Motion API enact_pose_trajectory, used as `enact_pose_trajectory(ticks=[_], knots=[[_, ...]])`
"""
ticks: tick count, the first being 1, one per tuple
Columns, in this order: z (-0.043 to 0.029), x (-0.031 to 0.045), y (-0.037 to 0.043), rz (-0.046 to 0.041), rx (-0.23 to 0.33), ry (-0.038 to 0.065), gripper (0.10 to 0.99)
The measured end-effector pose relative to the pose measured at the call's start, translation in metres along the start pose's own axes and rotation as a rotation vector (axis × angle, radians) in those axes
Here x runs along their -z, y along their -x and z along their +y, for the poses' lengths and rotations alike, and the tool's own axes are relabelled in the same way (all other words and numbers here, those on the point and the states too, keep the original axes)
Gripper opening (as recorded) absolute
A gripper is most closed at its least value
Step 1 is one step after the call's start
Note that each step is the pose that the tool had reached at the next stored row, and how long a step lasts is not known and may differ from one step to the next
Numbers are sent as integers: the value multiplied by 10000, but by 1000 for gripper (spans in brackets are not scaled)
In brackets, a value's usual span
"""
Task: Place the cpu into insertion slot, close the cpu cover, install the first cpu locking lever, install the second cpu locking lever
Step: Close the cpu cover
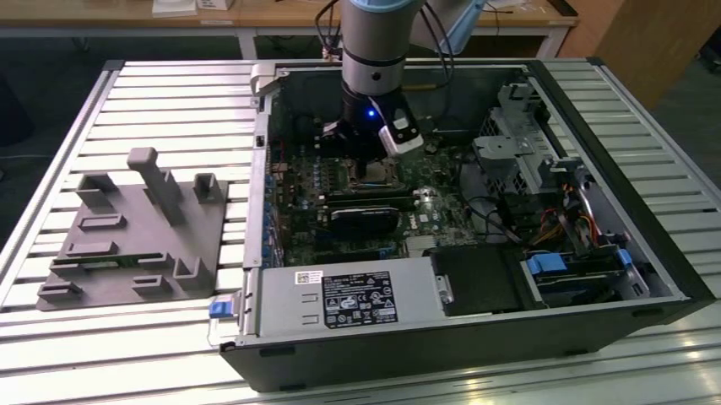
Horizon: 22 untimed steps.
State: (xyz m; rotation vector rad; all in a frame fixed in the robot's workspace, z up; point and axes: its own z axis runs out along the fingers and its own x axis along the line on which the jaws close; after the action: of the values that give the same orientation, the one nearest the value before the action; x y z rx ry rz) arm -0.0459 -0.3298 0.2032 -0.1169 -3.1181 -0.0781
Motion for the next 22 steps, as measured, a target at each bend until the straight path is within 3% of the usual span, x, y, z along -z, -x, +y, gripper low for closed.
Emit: enact_pose_trajectory(ticks=[15, 22], knots=[[-11, -11, -139, -3, 17, 15, 106], [-13, -31, -144, 22, 458, 18, 106]])
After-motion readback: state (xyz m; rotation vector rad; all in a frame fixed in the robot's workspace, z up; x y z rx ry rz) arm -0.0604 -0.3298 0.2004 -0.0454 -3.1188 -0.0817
